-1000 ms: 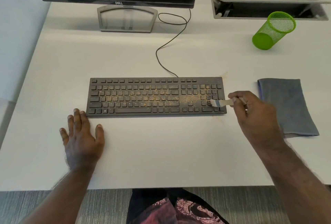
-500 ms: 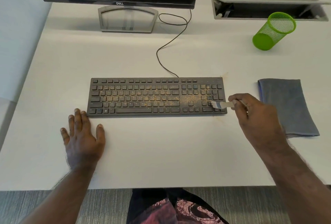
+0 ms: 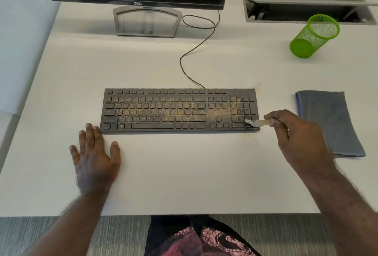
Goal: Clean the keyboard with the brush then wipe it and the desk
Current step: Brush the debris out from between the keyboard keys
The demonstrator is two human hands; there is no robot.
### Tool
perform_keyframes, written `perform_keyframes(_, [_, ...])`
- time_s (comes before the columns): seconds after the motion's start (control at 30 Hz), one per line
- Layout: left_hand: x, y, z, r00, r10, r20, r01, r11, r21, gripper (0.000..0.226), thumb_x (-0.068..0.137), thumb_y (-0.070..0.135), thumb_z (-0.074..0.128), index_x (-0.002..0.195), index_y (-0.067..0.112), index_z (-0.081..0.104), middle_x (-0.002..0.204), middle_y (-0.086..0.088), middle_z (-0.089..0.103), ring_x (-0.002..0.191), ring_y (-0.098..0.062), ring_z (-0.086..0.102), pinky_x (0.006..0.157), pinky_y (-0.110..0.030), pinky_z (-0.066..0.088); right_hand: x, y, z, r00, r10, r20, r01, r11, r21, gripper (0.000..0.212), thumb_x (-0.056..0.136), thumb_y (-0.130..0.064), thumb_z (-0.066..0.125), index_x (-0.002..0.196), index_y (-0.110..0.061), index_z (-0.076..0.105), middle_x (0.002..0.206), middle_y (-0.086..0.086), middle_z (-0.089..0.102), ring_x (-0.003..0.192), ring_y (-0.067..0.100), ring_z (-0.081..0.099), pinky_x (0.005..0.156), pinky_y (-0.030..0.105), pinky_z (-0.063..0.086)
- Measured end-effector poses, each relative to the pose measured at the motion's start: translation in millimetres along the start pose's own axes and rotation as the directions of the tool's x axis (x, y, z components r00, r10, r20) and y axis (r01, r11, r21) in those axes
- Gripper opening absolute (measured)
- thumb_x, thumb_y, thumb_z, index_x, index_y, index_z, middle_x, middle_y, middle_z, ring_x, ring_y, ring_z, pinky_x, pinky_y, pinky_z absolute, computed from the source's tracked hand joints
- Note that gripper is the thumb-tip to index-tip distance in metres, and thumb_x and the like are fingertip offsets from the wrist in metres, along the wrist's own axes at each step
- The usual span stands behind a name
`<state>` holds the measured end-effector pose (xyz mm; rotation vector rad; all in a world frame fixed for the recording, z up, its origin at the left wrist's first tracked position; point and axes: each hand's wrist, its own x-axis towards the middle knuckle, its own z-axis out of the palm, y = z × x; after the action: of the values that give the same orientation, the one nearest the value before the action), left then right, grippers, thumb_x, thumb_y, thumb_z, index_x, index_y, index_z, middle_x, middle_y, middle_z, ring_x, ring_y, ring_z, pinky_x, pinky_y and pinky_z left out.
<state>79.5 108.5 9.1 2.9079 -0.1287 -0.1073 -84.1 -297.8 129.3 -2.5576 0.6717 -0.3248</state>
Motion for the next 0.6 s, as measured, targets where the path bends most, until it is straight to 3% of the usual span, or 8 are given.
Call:
perform_keyframes(0.17, [1,0,0,1.000,-0.004,0.005,0.004,1.000,0.002,0.080,0.094,0.051,0.026,0.161,0.007,0.021,0.171,-0.006,0.012,0.158,-0.024,0.007,0.127,-0.052,0.002,3,1,-3,0.998,0.055,0.010,-0.055,0.998,0.035,0.017,0.098,-0.018,0.052,0.103,-0.022,0.068,0.087,-0.004,0.071,0.075,0.019,0.068,0.065,0.027,0.046])
perform_keyframes(0.37, [1,0,0,1.000,-0.003,0.006,0.003,1.000,0.003,0.080,0.094,0.050,0.026,0.161,0.007,0.021,0.171,-0.006,0.012,0.158,-0.024,0.006,0.127,-0.052,0.003,17,-8,2,0.989,0.097,-0.110,-0.079,0.985,0.153,0.018,0.099,-0.020,0.050,0.107,-0.024,0.066,0.088,-0.003,0.072,0.074,0.019,0.070,0.065,0.037,0.052])
perform_keyframes(0.5, [0,0,0,1.000,-0.005,0.005,0.005,1.000,0.000,0.080,0.094,0.051,0.025,0.161,0.007,0.021,0.171,-0.007,0.013,0.158,-0.025,0.007,0.127,-0.052,0.003,33,-12,11,0.979,0.057,-0.196,-0.037,0.994,0.104,0.021,0.101,-0.021,0.046,0.113,-0.021,0.063,0.091,0.001,0.072,0.075,0.023,0.070,0.063,0.037,0.053])
perform_keyframes(0.6, [0,0,0,1.000,-0.004,0.006,0.004,1.000,0.004,0.080,0.094,0.051,0.025,0.161,0.007,0.020,0.171,-0.006,0.011,0.158,-0.024,0.006,0.127,-0.052,0.002,45,-17,16,0.973,0.044,-0.225,-0.025,0.996,0.087,0.023,0.101,-0.019,0.045,0.116,-0.017,0.064,0.098,0.002,0.073,0.078,0.021,0.068,0.064,0.028,0.047])
